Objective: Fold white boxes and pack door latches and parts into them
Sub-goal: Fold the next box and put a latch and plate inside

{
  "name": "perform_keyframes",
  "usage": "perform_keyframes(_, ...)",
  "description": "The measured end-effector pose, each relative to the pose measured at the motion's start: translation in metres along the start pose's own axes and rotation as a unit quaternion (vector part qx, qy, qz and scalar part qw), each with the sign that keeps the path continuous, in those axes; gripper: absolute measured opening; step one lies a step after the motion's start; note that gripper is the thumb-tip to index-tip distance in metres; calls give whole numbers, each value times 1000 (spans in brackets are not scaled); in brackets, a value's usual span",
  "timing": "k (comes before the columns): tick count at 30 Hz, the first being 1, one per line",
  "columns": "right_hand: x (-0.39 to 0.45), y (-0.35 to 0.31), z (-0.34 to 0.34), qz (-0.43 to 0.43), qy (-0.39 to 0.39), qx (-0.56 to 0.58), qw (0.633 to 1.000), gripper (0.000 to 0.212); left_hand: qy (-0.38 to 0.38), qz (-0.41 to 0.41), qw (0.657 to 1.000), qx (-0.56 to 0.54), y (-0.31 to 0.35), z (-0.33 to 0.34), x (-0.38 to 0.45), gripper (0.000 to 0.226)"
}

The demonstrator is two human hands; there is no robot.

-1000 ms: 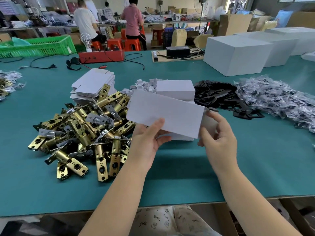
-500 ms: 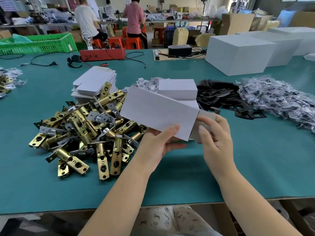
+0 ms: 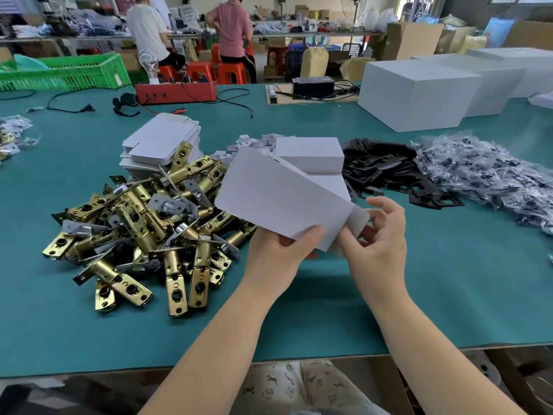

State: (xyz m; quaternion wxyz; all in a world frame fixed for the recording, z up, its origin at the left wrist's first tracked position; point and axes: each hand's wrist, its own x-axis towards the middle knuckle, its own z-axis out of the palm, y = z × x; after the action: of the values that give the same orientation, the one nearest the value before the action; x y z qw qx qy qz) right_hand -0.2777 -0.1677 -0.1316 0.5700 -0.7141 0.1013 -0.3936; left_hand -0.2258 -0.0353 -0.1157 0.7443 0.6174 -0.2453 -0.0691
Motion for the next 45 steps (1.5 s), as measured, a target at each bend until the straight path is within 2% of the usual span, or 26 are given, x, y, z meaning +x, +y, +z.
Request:
perform_keyframes(2,3,-2,-4,29,-52,103,993,34,20,-14,999,-33,2,-1,2,31)
perform_keyframes(4,7,-4,-7,84,-105,199,971,32,35,-46,995,-80,1,-4,4,25)
perform_keyframes(6,9,-4,-7,116,-123,231,958,23,18,-79,990,-120,-1,-5,5,27)
perform_keyframes(14,7,-2,-5,107,-111,172,973,58,-38,-71,995,-55,-4,-3,1,28)
perform_keyframes(17,7,1,-6,115,-97,130,980,47,-34,-33,998,49,-8,-4,1,26)
perform_keyframes(19,8,4,-6,122,-84,129,980,42,-41,-30,996,73,-9,-2,1,35)
perform_keyframes(21,10,2,-7,138,-81,155,975,45,-25,-60,998,23,-7,1,1,50)
perform_keyframes(25,12,-1,-8,152,-107,205,961,44,-16,-102,992,-79,0,-2,5,33)
perform_keyframes(29,14,-1,-9,164,-96,217,958,60,-34,-162,977,-135,5,-6,7,46)
perform_keyframes(32,14,-1,-10,160,-91,217,959,58,-43,-184,970,-153,6,-8,7,54)
perform_keyframes(37,15,-2,-10,161,-81,240,954,53,-59,-182,971,-144,6,-9,7,56)
perform_keyframes(39,15,-3,-10,162,-81,246,952,56,-65,-176,974,-129,6,-8,7,54)
perform_keyframes(45,16,-3,-11,172,-71,260,948,47,-79,-148,984,-64,3,-7,5,46)
